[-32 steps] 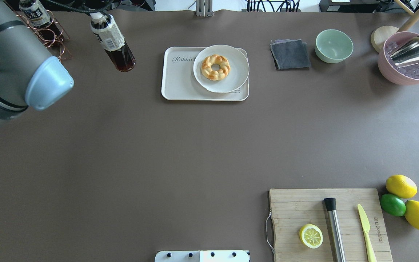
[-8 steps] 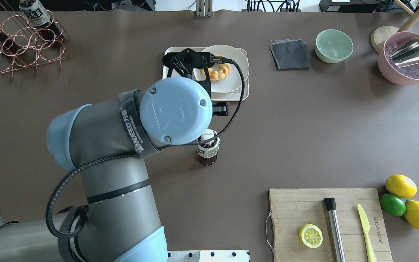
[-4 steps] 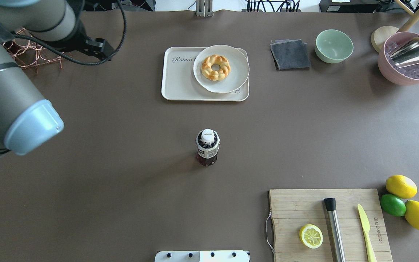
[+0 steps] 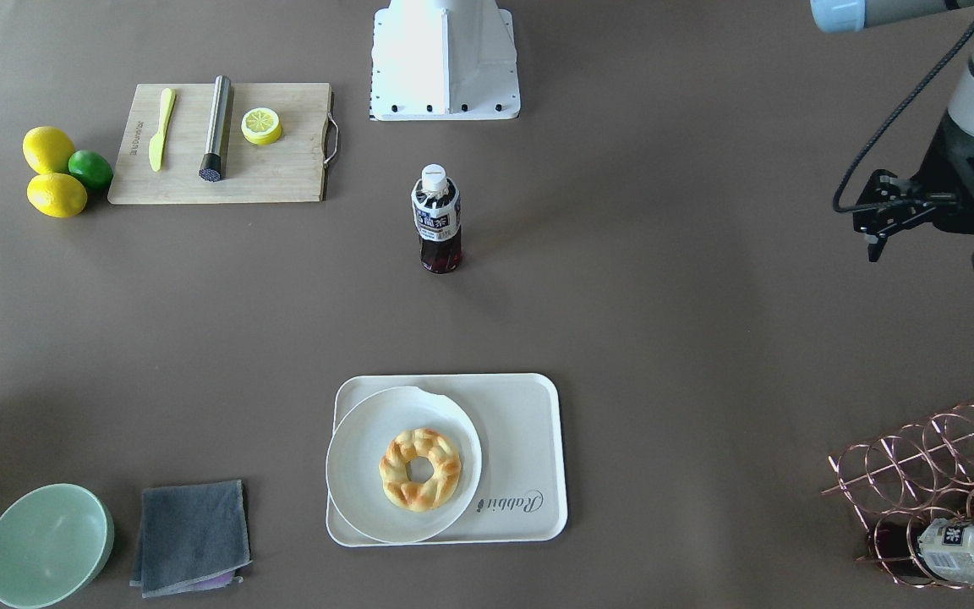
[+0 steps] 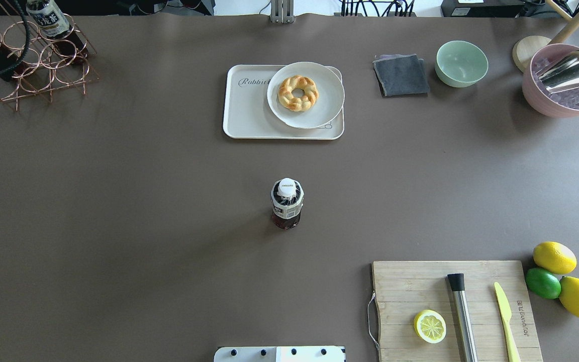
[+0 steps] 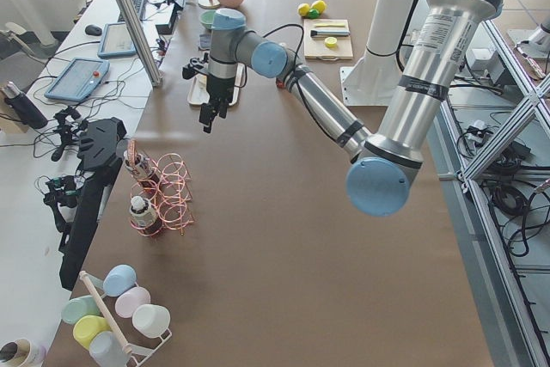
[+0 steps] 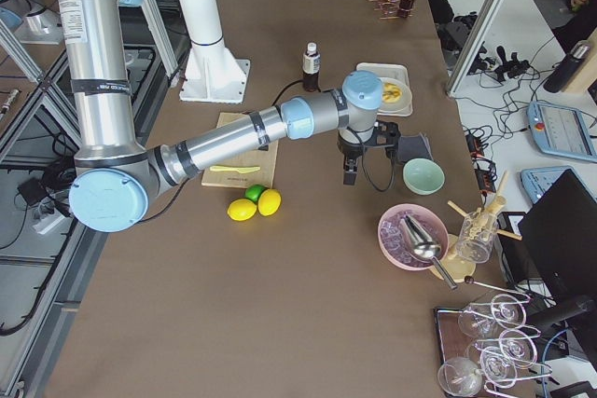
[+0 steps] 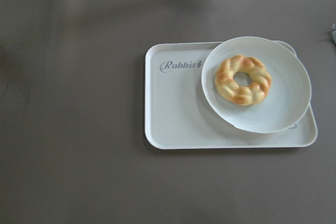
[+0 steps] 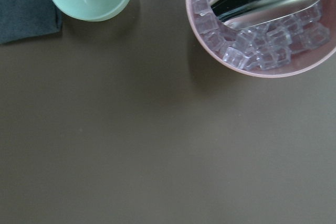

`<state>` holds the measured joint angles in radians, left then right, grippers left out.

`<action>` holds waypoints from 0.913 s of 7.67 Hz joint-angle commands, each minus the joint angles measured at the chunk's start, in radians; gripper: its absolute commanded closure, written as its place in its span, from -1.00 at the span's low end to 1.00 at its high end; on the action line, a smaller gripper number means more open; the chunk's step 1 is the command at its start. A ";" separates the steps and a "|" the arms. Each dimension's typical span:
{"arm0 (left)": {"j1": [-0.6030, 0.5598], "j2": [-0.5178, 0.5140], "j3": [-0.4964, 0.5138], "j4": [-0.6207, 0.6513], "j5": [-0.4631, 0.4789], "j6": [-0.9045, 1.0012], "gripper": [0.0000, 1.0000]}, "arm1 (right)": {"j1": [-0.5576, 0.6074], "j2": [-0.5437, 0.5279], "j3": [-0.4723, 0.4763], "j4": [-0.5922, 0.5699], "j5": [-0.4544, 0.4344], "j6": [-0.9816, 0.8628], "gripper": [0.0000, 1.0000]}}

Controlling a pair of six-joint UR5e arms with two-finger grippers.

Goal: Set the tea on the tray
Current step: 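Move the right gripper over the standing tea bottle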

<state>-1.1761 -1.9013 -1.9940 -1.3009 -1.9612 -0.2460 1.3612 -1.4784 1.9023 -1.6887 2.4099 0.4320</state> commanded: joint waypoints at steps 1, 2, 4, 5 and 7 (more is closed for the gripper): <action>-0.126 0.247 0.021 -0.251 -0.127 0.140 -0.96 | -0.189 0.149 0.077 0.001 -0.030 0.249 -1.00; -0.170 0.301 0.027 -0.289 -0.148 0.183 -0.96 | -0.242 0.220 0.083 0.000 -0.040 0.324 -1.00; -0.220 0.346 0.026 -0.296 -0.148 0.231 -0.96 | -0.383 0.399 0.077 -0.066 -0.098 0.515 -1.00; -0.224 0.352 0.027 -0.297 -0.148 0.231 -0.96 | -0.468 0.490 0.078 -0.136 -0.179 0.590 -1.00; -0.228 0.358 0.037 -0.297 -0.148 0.232 -0.96 | -0.636 0.646 0.077 -0.271 -0.316 0.718 -1.00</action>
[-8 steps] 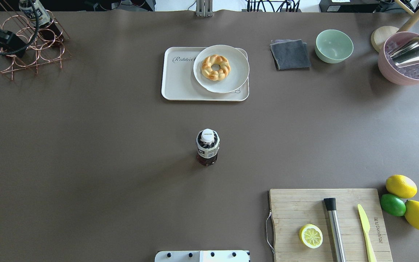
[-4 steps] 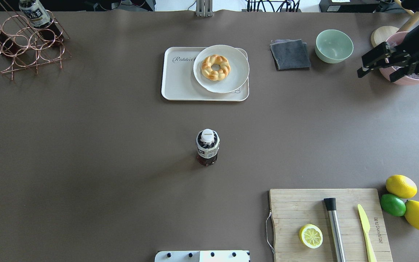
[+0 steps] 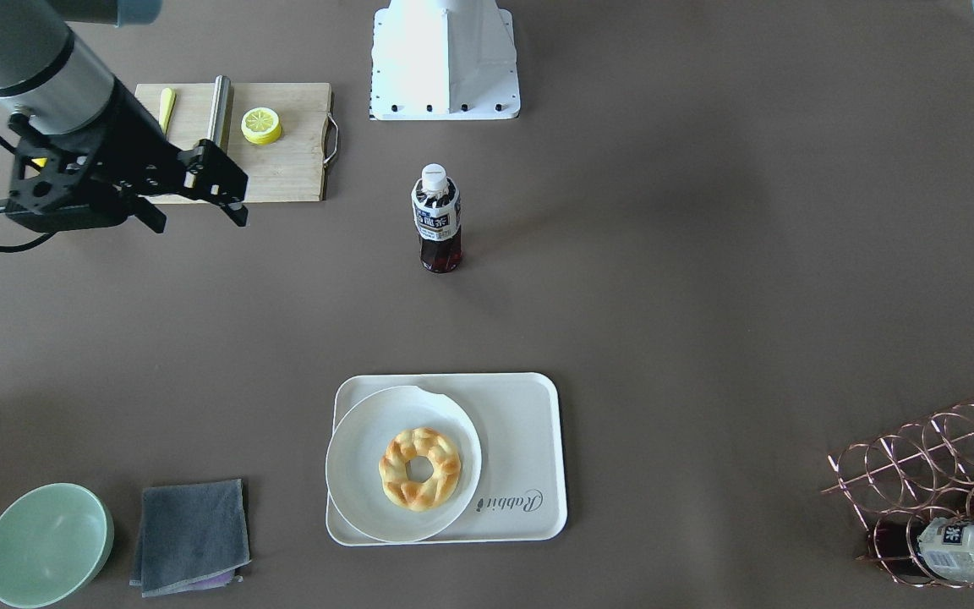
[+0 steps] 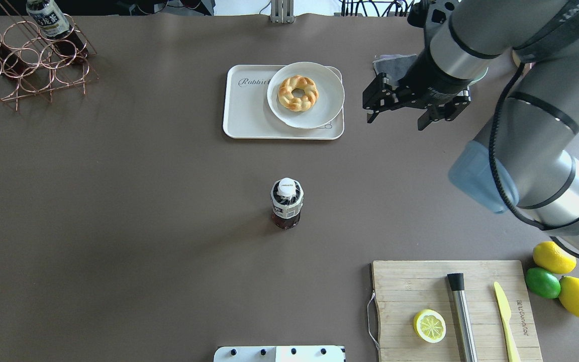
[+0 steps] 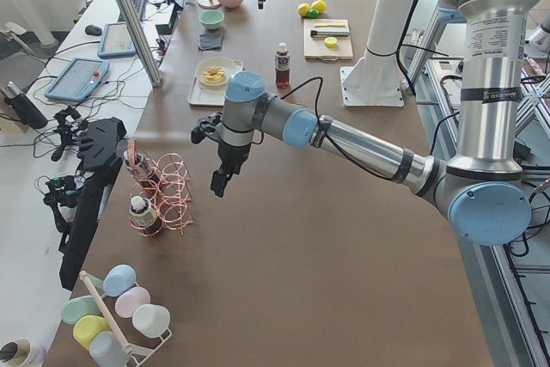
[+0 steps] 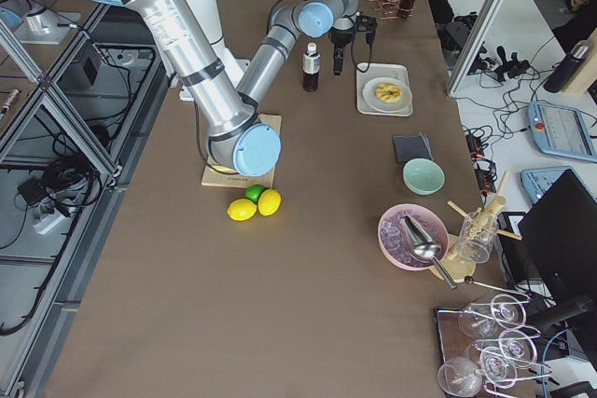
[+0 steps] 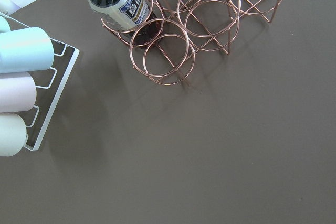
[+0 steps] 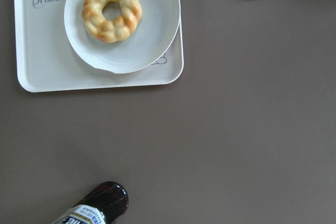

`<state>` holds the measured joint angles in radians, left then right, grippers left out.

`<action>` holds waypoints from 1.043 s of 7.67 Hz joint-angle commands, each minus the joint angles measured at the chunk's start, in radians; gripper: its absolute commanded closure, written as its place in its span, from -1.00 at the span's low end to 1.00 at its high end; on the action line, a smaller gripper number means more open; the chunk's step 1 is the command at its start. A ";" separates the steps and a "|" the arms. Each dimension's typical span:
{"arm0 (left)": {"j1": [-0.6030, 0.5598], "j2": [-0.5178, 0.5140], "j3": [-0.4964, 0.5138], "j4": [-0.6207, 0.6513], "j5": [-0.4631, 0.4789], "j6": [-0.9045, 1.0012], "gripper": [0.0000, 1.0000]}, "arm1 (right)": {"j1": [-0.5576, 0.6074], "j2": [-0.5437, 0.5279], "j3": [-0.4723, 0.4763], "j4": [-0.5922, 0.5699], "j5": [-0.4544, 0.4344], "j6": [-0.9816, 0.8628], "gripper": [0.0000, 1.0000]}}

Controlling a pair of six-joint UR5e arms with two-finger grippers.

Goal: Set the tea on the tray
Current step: 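Move the right gripper over the standing tea bottle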

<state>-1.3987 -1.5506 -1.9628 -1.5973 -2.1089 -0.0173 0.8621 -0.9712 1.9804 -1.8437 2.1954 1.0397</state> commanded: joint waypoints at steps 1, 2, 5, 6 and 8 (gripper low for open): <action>-0.006 0.009 0.013 -0.001 0.000 0.025 -0.96 | -0.178 0.205 -0.018 -0.193 -0.126 0.114 -1.00; -0.034 0.007 0.030 -0.001 -0.002 0.061 -0.96 | -0.237 0.248 -0.049 -0.212 -0.191 0.115 -0.99; -0.039 0.007 0.042 -0.001 -0.002 0.066 -0.96 | -0.337 0.266 -0.067 -0.201 -0.298 0.163 -0.99; -0.042 0.007 0.047 -0.001 -0.002 0.068 -0.96 | -0.342 0.272 -0.081 -0.201 -0.299 0.161 -0.98; -0.049 0.007 0.058 -0.001 -0.002 0.083 -0.96 | -0.344 0.345 -0.183 -0.177 -0.315 0.158 -0.97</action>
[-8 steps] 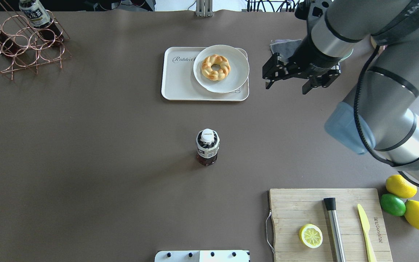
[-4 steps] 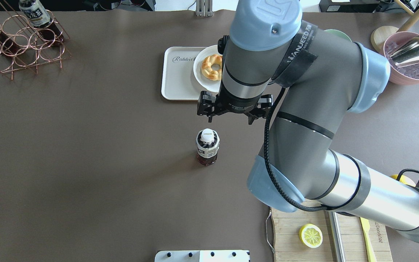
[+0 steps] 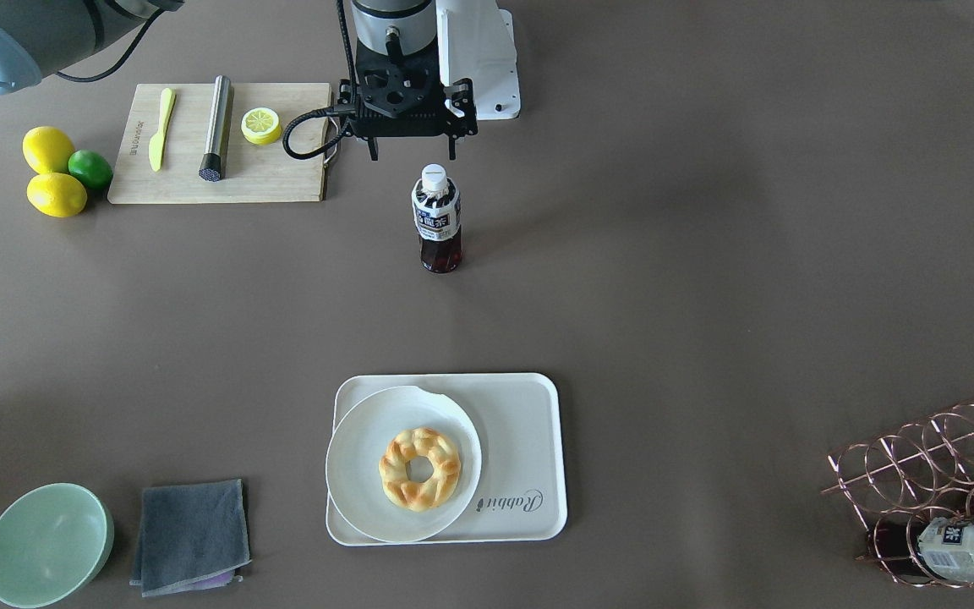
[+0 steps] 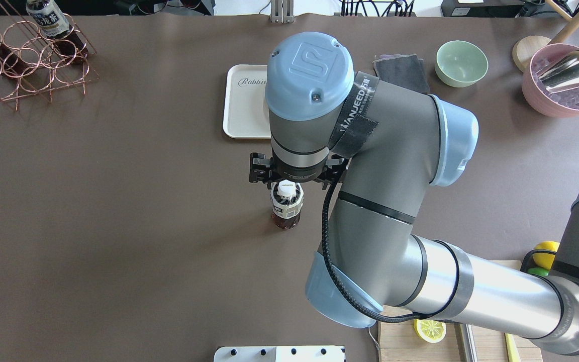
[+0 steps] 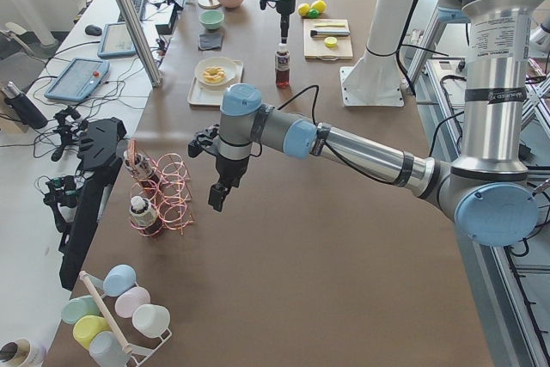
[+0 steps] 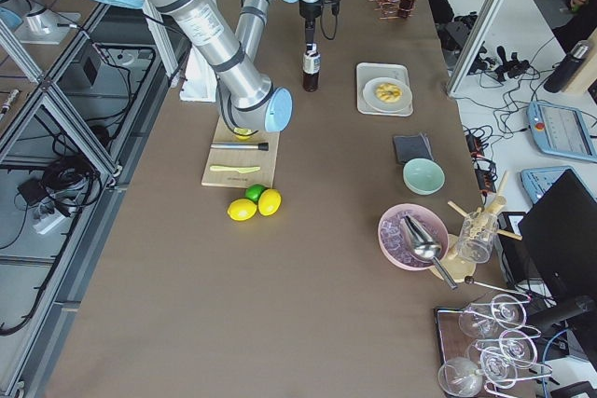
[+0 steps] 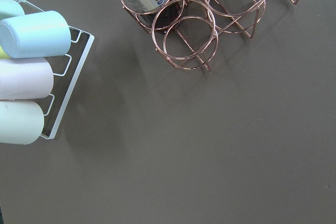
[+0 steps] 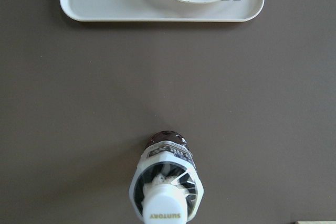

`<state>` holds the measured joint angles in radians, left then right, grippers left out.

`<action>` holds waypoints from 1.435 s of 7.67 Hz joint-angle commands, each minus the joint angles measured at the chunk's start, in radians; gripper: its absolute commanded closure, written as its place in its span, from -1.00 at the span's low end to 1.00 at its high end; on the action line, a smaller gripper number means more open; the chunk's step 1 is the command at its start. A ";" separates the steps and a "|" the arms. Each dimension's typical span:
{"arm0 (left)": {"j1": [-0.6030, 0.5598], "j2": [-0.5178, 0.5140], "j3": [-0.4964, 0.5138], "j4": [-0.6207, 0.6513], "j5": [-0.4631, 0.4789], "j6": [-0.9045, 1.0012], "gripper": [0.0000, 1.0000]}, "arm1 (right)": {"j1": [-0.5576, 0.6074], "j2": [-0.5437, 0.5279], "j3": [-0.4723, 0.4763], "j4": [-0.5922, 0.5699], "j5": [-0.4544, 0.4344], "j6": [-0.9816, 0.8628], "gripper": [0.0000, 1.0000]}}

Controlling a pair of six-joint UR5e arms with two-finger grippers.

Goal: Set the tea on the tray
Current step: 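Lower the right gripper and grasp the tea bottle cap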

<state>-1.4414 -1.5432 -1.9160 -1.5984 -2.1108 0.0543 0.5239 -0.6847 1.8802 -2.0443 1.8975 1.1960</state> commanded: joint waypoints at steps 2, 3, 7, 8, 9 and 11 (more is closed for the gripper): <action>-0.008 -0.001 0.015 0.000 0.000 0.013 -0.96 | -0.008 0.053 -0.096 0.035 -0.018 -0.004 -0.81; -0.008 -0.001 0.015 0.000 0.000 0.012 -0.96 | -0.008 0.053 -0.104 0.036 -0.026 -0.006 -0.64; -0.007 -0.009 0.022 0.000 0.000 0.012 -0.96 | -0.005 0.039 -0.113 0.039 -0.029 -0.007 -0.50; -0.007 -0.014 0.023 0.000 0.000 0.012 -0.96 | -0.005 0.033 -0.113 0.049 -0.029 -0.003 -0.37; -0.007 -0.017 0.028 0.000 0.000 0.012 -0.96 | -0.010 0.028 -0.107 0.053 -0.028 0.005 -0.26; -0.007 -0.017 0.028 0.000 0.000 0.012 -0.96 | -0.012 0.030 -0.096 0.052 -0.021 0.008 -0.28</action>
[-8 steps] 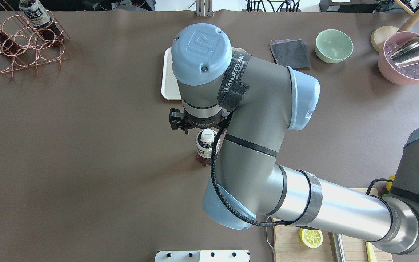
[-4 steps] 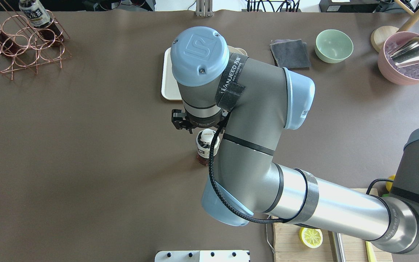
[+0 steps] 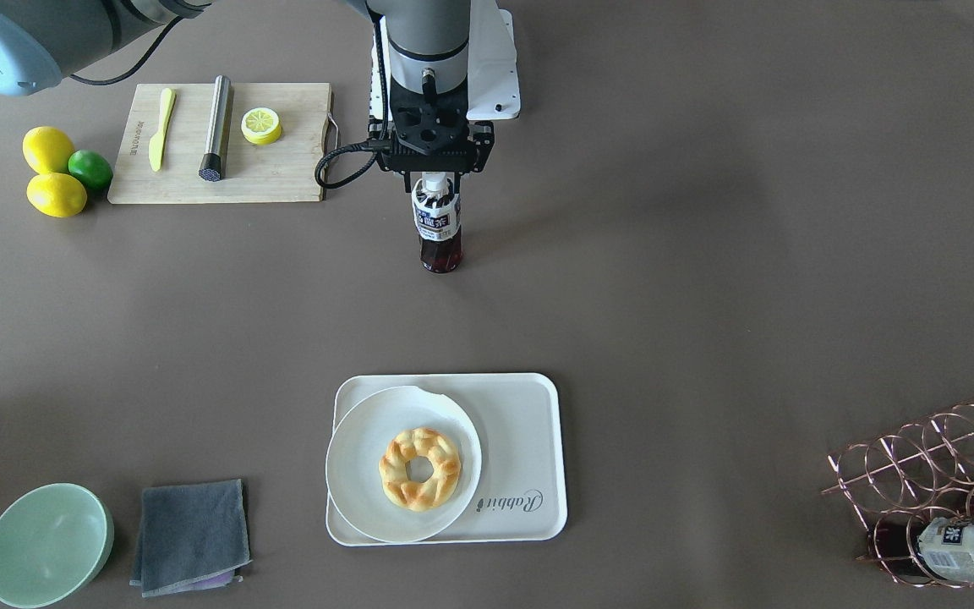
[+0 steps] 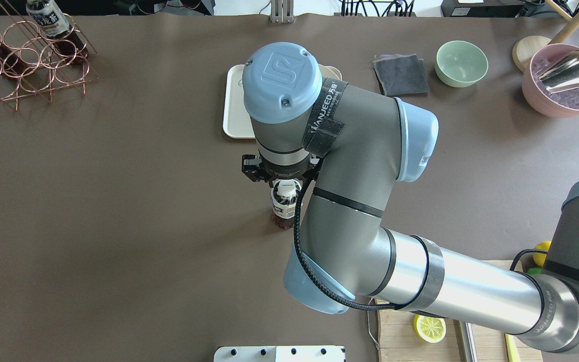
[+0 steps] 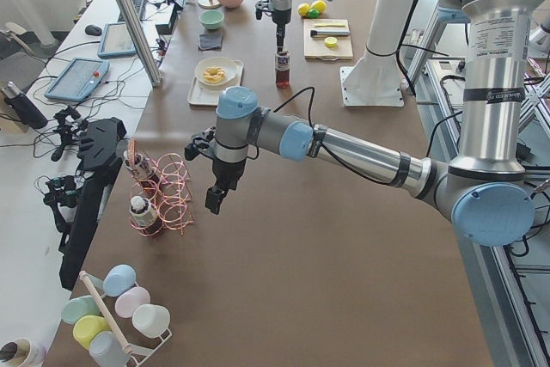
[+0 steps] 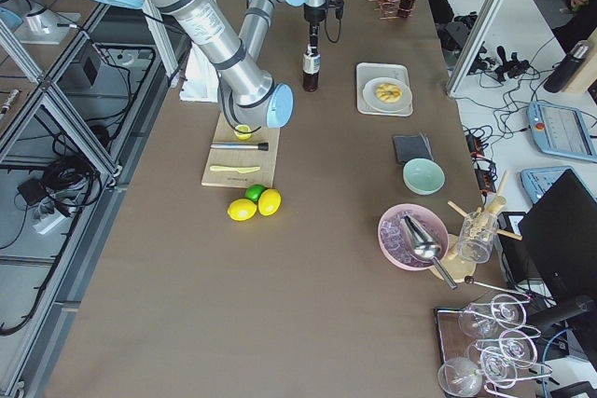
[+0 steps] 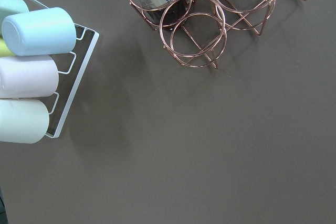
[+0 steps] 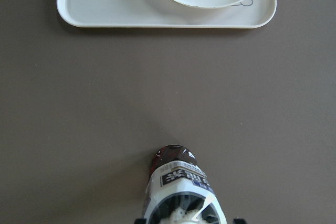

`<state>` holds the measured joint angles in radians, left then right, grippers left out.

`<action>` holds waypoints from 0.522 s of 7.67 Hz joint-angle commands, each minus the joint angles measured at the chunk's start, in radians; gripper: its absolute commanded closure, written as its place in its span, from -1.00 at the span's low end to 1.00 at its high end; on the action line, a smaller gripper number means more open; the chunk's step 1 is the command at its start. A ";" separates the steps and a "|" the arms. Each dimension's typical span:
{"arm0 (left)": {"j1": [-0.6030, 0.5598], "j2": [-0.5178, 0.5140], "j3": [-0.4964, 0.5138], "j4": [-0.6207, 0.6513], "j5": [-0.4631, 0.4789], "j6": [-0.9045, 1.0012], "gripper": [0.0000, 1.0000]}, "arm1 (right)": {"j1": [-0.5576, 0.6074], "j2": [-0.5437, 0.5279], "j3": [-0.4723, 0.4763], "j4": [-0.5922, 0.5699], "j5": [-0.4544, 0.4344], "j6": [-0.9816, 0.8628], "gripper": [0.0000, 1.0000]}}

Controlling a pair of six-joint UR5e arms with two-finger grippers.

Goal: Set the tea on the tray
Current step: 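Lower the right gripper and grasp the tea bottle cap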

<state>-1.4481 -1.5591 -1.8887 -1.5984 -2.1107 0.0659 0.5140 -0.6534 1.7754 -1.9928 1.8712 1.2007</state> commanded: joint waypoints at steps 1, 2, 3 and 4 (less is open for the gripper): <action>0.000 -0.001 0.000 0.000 0.000 0.000 -0.96 | -0.005 -0.002 0.010 -0.001 0.005 0.005 -0.30; 0.000 -0.001 0.000 0.000 0.000 0.000 -0.96 | -0.006 -0.012 0.015 -0.001 0.005 0.005 -0.31; 0.000 -0.003 0.000 0.000 0.000 0.000 -0.96 | -0.008 -0.015 0.016 0.000 0.005 0.007 -0.27; 0.000 -0.003 0.002 0.000 0.000 0.000 -0.96 | -0.008 -0.015 0.016 0.000 0.002 0.007 0.13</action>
<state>-1.4481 -1.5609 -1.8882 -1.5984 -2.1108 0.0660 0.5075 -0.6652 1.7898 -1.9934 1.8759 1.2063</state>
